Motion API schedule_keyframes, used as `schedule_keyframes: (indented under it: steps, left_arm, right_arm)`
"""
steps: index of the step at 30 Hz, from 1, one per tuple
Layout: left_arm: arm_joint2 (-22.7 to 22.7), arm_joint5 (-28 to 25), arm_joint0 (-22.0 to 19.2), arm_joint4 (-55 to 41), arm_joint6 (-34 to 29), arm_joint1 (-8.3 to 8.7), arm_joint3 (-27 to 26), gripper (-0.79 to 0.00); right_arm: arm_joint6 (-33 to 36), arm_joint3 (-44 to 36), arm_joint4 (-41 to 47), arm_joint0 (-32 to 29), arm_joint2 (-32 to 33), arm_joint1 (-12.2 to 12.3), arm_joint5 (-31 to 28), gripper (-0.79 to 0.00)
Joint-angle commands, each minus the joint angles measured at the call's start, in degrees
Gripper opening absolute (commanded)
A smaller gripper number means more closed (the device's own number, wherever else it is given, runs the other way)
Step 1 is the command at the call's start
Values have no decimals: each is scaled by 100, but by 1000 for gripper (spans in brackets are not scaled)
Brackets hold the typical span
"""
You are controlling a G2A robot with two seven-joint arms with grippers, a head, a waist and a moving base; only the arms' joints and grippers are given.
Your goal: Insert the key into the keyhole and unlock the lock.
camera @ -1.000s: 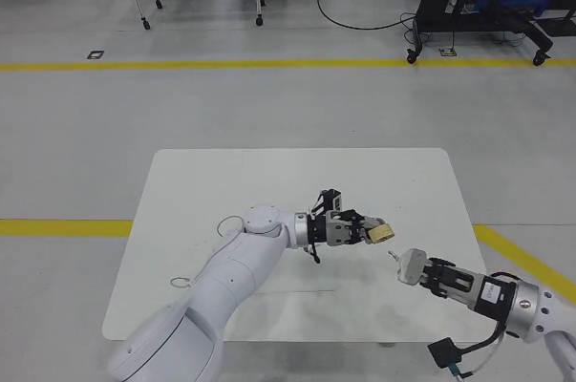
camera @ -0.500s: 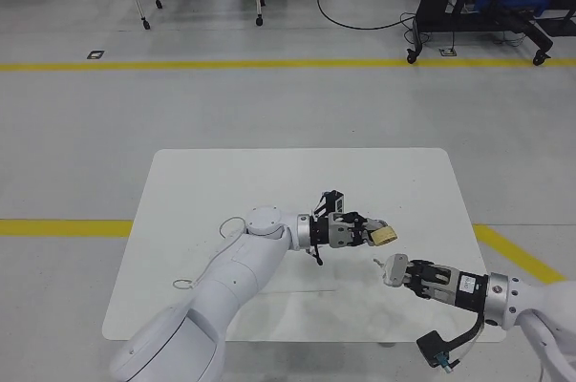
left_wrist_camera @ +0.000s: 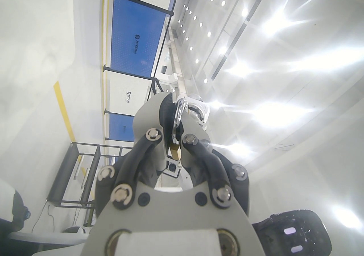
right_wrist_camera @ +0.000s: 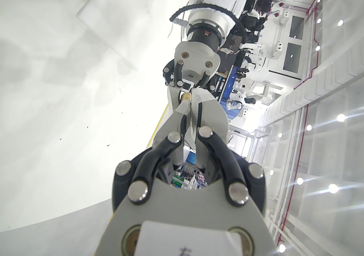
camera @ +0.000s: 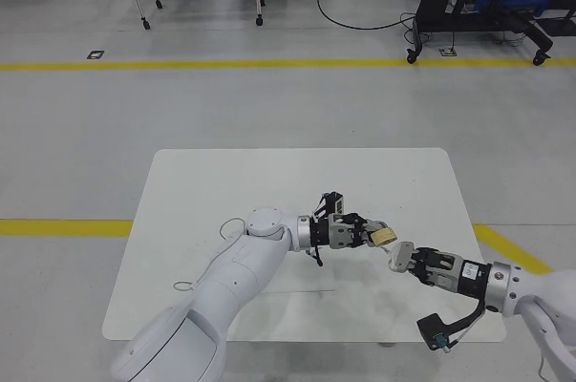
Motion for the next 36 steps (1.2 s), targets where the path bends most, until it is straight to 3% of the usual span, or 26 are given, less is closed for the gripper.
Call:
schedule_keyframes:
  steps: [1, 36]
  left_arm:
    - [-20, 1, 2, 24, 13, -2, 4, -785]
    - [-323, 79, 22, 416, 48, -22, 13, -785]
  right_arm:
    - [19, 8, 9, -43, 43, 2, 5, -785]
    - [349, -94, -50, -117, 109, 50, -237, -785]
